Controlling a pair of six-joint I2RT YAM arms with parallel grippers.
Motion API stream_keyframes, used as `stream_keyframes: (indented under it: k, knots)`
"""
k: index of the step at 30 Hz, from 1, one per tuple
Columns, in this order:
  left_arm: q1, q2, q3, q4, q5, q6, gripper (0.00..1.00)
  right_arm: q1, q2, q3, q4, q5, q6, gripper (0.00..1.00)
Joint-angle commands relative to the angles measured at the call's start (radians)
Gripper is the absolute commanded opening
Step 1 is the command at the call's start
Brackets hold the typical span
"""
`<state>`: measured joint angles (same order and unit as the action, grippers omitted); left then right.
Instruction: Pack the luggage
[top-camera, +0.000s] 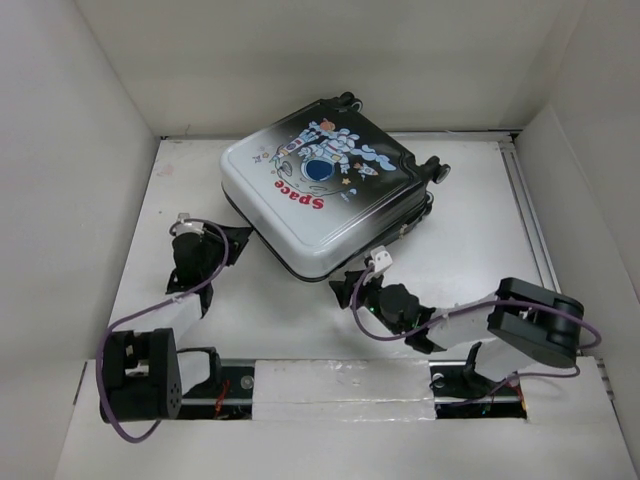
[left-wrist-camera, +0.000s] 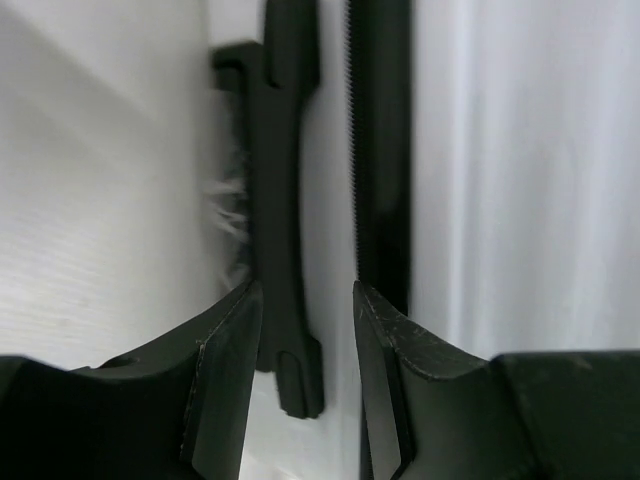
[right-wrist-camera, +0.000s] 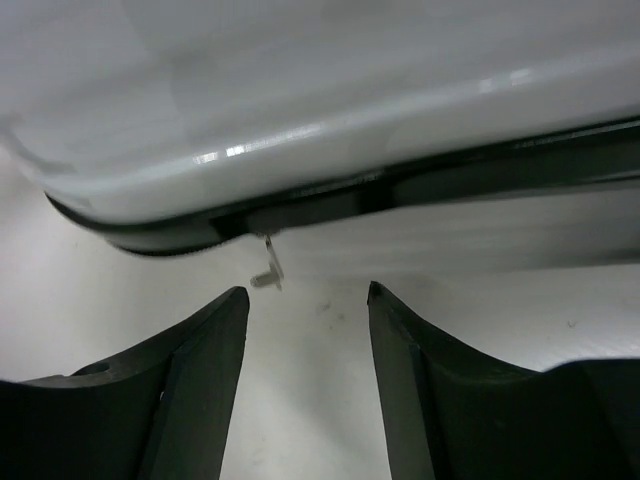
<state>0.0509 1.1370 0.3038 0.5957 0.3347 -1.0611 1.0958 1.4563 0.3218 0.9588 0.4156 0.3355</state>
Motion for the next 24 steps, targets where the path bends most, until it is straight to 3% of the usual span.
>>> stream_keyframes:
  k: [1, 7, 10, 14, 16, 21, 24]
  knots:
    - [-0.025, 0.029, 0.037, 0.092, 0.059, 0.013, 0.37, 0.022, 0.057, 0.048, 0.266, 0.118, -0.032, 0.57]
    - [-0.025, 0.182, 0.009, 0.208, 0.152, -0.005, 0.37, 0.022, 0.168, 0.071, 0.417, 0.14, -0.064, 0.5]
    - [-0.025, 0.219, 0.009, 0.266, 0.174, -0.028, 0.37, 0.032, 0.21, 0.091, 0.46, 0.13, -0.064, 0.38]
    - [-0.025, 0.231, 0.0, 0.296, 0.175, -0.028, 0.36, 0.032, 0.233, 0.091, 0.527, 0.166, -0.064, 0.17]
    - [-0.025, 0.219, 0.0, 0.296, 0.175, -0.028, 0.36, 0.032, 0.224, 0.091, 0.509, 0.166, -0.064, 0.0]
    - [-0.035, 0.199, -0.02, 0.296, 0.175, -0.017, 0.36, 0.032, 0.133, 0.045, 0.485, 0.135, -0.035, 0.0]
    - [-0.112, 0.208, -0.02, 0.296, 0.149, -0.008, 0.35, 0.009, -0.099, -0.013, 0.309, 0.166, 0.066, 0.0]
